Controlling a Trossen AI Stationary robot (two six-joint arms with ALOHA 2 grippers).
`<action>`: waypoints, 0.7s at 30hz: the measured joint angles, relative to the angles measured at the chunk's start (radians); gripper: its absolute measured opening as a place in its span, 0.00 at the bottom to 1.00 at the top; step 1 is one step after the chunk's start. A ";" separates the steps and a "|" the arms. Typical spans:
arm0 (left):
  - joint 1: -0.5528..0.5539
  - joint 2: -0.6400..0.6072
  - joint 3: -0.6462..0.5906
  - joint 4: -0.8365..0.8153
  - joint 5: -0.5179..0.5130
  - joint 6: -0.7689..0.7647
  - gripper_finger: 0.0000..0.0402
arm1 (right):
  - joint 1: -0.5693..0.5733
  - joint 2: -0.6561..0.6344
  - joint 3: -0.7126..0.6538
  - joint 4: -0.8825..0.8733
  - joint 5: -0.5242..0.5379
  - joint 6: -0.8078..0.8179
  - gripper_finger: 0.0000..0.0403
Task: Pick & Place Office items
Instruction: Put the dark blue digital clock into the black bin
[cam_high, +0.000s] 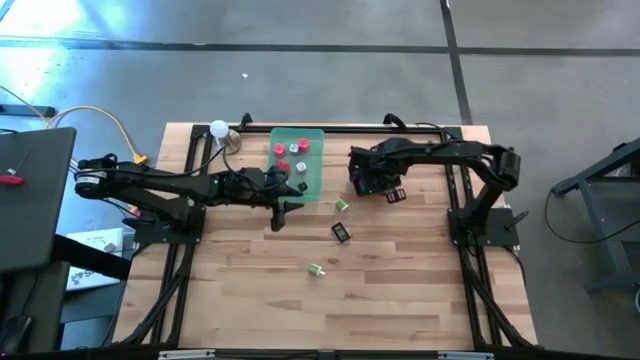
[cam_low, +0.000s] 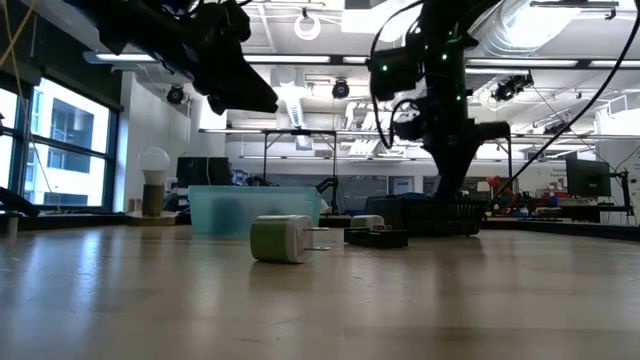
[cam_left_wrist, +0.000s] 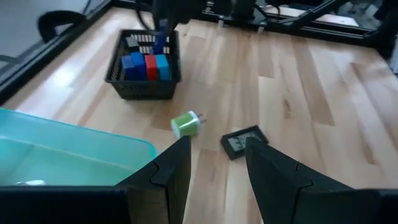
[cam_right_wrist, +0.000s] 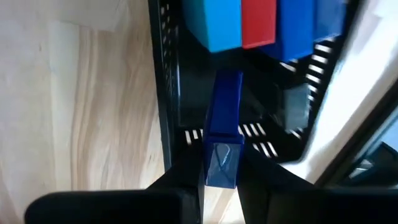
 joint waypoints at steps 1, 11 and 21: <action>0.000 0.000 0.000 0.000 0.010 0.000 0.36 | 0.000 0.010 0.000 0.002 0.000 0.000 0.13; 0.000 0.000 0.000 -0.002 0.070 0.028 0.36 | -0.009 0.055 0.000 0.029 0.013 -0.039 0.13; 0.000 0.000 0.000 -0.004 0.070 0.053 0.36 | -0.023 0.073 -0.001 0.057 0.004 -0.077 0.13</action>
